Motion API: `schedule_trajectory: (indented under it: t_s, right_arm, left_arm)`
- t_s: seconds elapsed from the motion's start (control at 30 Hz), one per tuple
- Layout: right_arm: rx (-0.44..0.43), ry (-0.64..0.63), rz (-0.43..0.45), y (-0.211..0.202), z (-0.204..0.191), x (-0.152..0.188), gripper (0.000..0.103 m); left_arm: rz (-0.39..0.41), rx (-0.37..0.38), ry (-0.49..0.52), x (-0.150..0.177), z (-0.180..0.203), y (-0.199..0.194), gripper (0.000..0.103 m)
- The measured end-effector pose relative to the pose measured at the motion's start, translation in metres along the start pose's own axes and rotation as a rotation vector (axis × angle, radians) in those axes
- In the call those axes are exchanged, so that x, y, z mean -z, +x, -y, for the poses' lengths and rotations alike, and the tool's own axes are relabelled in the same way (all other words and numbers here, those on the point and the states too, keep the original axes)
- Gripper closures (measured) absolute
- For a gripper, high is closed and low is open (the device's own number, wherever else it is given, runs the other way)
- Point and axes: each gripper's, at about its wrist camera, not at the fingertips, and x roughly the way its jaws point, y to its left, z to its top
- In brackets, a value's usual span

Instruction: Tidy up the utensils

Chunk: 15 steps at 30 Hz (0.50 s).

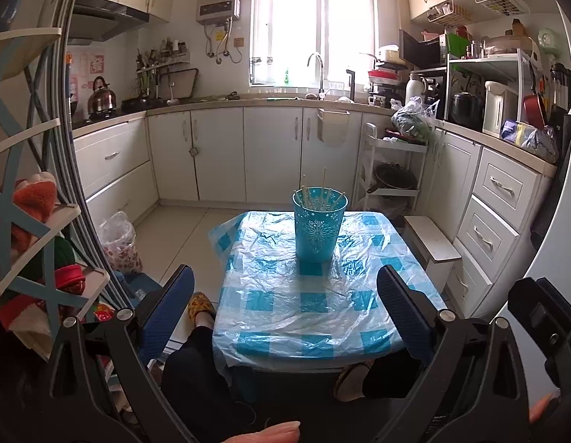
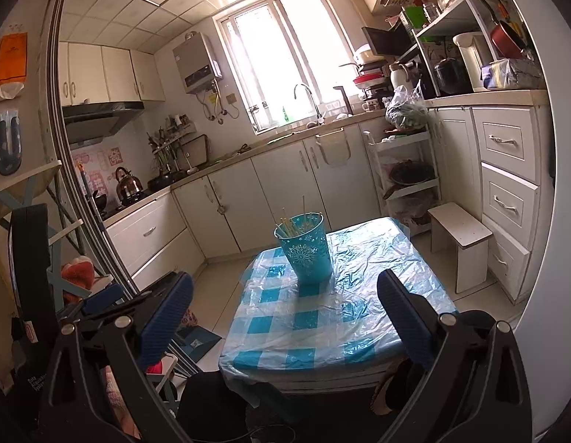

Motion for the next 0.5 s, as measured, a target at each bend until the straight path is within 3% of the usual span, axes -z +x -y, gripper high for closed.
schedule_trajectory:
  t_s: [0.5]
  right_arm:
    - [-0.005,-0.012,0.000,-0.0025,0.0002,0.0014,0.007]
  left_arm:
    - [0.008,-0.008,0.003,0.0015,0.0003,-0.0039,0.008]
